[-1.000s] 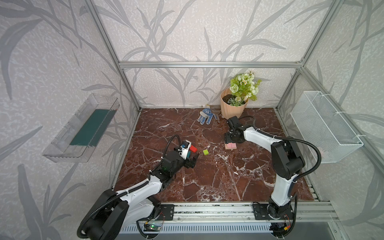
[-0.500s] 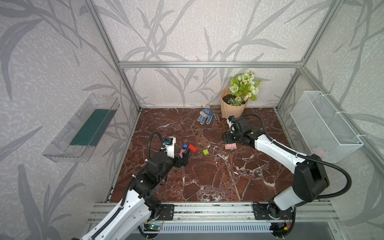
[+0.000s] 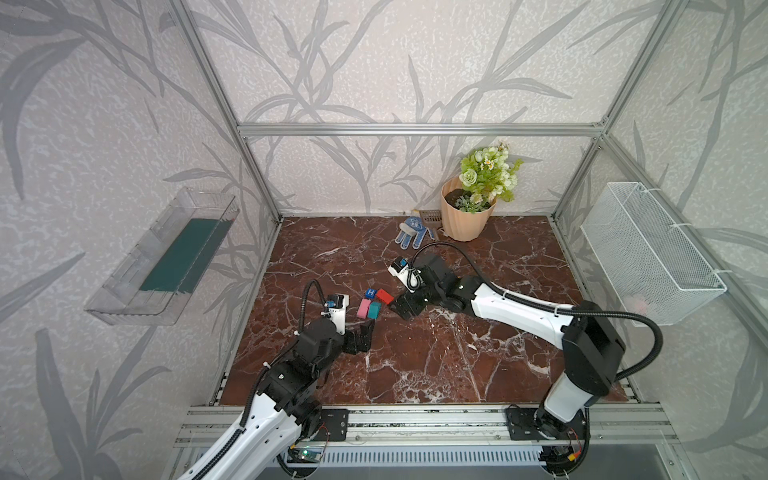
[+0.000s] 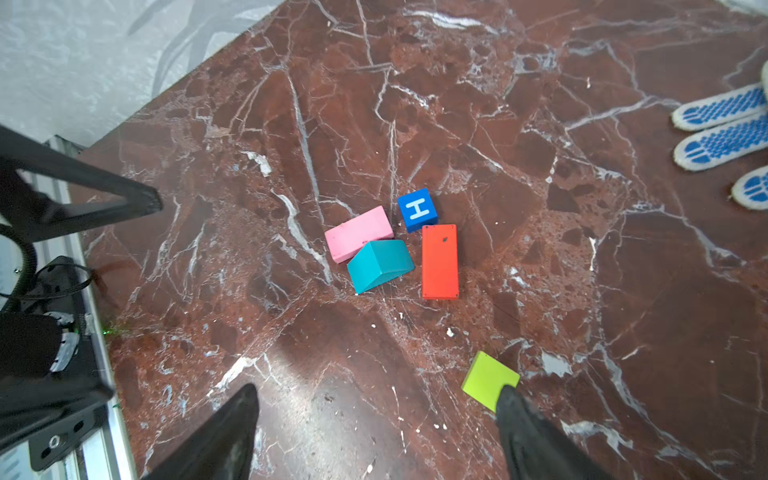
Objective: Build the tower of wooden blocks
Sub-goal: 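Lift the right gripper and move it over the red bar by the pile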
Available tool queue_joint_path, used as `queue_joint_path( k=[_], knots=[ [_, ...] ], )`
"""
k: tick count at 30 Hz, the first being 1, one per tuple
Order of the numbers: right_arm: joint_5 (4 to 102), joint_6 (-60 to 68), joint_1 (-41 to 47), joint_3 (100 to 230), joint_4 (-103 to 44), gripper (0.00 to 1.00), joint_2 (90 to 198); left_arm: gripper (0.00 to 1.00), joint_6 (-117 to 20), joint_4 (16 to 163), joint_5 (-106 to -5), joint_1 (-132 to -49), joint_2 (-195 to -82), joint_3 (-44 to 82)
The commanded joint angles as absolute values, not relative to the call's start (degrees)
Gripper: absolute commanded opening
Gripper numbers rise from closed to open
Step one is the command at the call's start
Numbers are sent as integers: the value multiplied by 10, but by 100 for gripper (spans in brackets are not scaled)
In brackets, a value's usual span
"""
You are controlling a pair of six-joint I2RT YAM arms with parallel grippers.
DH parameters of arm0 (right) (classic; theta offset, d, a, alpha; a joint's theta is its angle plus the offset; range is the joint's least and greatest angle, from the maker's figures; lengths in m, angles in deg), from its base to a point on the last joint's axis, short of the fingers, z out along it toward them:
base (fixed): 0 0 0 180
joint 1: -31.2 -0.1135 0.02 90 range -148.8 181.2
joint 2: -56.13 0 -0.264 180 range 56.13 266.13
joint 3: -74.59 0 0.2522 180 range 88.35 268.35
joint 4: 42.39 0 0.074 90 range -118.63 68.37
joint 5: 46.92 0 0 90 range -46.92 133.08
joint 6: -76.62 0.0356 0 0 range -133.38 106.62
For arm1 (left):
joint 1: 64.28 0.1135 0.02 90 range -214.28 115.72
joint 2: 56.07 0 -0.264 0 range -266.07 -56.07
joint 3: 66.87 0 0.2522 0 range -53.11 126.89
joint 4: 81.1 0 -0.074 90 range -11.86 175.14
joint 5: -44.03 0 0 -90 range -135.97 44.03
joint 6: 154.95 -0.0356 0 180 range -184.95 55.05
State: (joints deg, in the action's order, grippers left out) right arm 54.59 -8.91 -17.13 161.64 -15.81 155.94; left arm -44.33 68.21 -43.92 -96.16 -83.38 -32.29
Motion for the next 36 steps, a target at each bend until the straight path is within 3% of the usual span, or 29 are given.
queue_joint_path(
  k=[1, 6, 11, 36],
  knots=[
    [536, -87, -169, 1665, -112, 84, 1610, 99, -439, 701, -440, -962, -821, -331],
    [496, -79, -170, 1761, -36, 74, 1711, 98, -434, 695, -427, -963, -772, -344],
    [499, -87, -170, 1845, 15, 72, 1793, 98, -431, 688, -418, -963, -739, -352],
    [473, -84, -171, 1984, 85, 66, 1918, 98, -430, 688, -419, -962, -741, -353]
  ],
)
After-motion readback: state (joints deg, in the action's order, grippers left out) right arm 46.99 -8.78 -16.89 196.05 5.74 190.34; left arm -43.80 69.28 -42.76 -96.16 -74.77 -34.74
